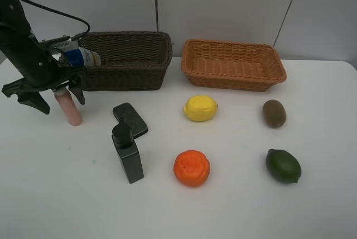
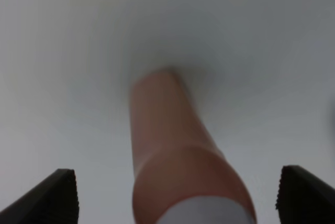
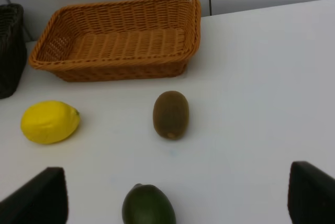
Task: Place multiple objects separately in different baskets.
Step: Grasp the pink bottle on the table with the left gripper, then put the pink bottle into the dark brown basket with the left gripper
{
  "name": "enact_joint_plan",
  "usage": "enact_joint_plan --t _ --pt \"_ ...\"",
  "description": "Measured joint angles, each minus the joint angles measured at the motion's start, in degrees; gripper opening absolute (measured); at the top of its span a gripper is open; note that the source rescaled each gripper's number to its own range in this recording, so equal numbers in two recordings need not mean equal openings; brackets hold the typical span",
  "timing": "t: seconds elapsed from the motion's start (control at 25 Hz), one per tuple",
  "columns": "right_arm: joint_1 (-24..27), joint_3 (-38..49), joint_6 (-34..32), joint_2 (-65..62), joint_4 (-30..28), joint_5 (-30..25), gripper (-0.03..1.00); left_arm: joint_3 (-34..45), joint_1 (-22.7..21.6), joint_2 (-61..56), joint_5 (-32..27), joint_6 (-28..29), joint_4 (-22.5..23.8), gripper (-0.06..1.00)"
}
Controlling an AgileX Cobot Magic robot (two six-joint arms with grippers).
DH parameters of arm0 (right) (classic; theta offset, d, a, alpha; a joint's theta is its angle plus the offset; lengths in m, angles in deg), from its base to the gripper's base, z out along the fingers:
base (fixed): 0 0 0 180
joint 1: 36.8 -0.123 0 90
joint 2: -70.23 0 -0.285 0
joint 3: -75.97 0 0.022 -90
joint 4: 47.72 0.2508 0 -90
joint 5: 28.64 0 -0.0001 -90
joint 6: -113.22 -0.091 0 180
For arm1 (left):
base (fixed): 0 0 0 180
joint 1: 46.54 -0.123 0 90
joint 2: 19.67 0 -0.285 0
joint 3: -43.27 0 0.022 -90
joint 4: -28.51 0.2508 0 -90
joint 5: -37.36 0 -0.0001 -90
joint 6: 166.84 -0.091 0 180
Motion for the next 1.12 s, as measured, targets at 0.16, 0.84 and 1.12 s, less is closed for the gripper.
enact_joint_plan --t 0.16,0.84,1.12 --pt "0.00 0.00 0.00 0.00 0.00 0.00 1.00 0.00 0.00 0.13 0.39 0.02 -0.06 0.51" --pt "0.00 0.00 0.00 0.00 0.00 0.00 1.00 -5.40 0.81 -8.84 -8.95 -14.90 -13.53 0.02" --pt "0.00 0.00 0.00 0.00 0.00 0.00 1.00 -28.33 4.18 -2.37 -10.96 -17.27 -15.85 0.02"
